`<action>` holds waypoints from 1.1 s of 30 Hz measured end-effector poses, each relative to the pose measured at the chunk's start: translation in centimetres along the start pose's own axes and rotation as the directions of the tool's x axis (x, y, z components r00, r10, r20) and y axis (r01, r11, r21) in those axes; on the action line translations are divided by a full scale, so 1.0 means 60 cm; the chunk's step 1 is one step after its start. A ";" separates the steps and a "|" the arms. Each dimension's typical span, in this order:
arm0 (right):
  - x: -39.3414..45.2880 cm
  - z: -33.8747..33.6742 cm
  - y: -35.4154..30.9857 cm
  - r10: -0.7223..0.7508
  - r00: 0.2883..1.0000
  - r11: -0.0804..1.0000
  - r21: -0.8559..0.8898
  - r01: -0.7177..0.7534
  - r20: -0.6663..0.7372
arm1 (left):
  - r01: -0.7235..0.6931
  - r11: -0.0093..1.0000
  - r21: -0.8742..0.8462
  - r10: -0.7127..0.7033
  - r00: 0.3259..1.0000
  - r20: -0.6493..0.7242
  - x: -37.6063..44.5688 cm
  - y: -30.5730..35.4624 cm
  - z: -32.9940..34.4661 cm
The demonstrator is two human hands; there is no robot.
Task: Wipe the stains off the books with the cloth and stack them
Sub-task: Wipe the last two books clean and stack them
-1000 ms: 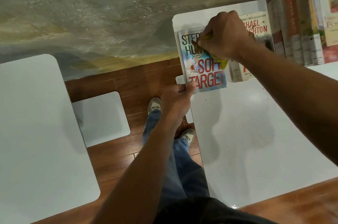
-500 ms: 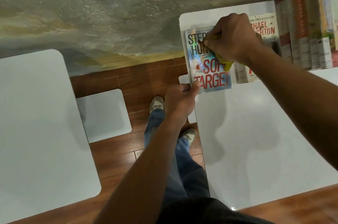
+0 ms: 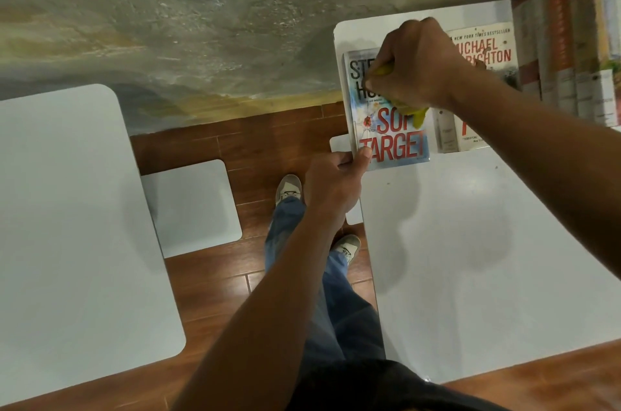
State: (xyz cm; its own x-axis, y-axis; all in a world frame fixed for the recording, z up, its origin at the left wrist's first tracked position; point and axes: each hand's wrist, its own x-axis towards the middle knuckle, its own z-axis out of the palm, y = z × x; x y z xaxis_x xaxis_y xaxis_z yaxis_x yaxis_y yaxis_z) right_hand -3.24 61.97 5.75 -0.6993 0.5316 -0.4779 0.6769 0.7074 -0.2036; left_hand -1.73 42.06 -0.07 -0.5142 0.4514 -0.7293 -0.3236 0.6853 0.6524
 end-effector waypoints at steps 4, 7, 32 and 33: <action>0.006 -0.001 -0.002 0.032 0.998 0.999 0.028 -0.031 -0.055 | -0.009 1.000 -0.007 0.009 1.000 0.006 0.001 0.000 -0.002; 0.006 0.001 -0.005 0.006 1.000 1.000 -0.025 -0.006 -0.007 | -0.001 1.000 -0.024 0.001 1.000 0.010 0.001 -0.001 -0.002; 0.019 -0.037 0.003 -0.065 0.998 0.974 0.218 0.064 -0.001 | -0.066 0.996 -0.068 0.068 0.997 0.036 0.006 -0.012 -0.006; 0.019 -0.039 0.004 -0.063 0.998 0.965 0.252 0.067 -0.022 | -0.065 0.995 -0.071 0.068 0.997 0.033 0.006 -0.013 -0.004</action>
State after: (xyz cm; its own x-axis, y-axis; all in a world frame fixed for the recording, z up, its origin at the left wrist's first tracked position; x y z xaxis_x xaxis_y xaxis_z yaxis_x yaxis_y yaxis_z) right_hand -4.39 63.85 7.17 -0.7456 0.4959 -0.4452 0.6647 0.6009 -0.4439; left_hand -1.85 41.56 -0.80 -0.5083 0.5154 -0.6900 -0.3448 0.6124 0.7114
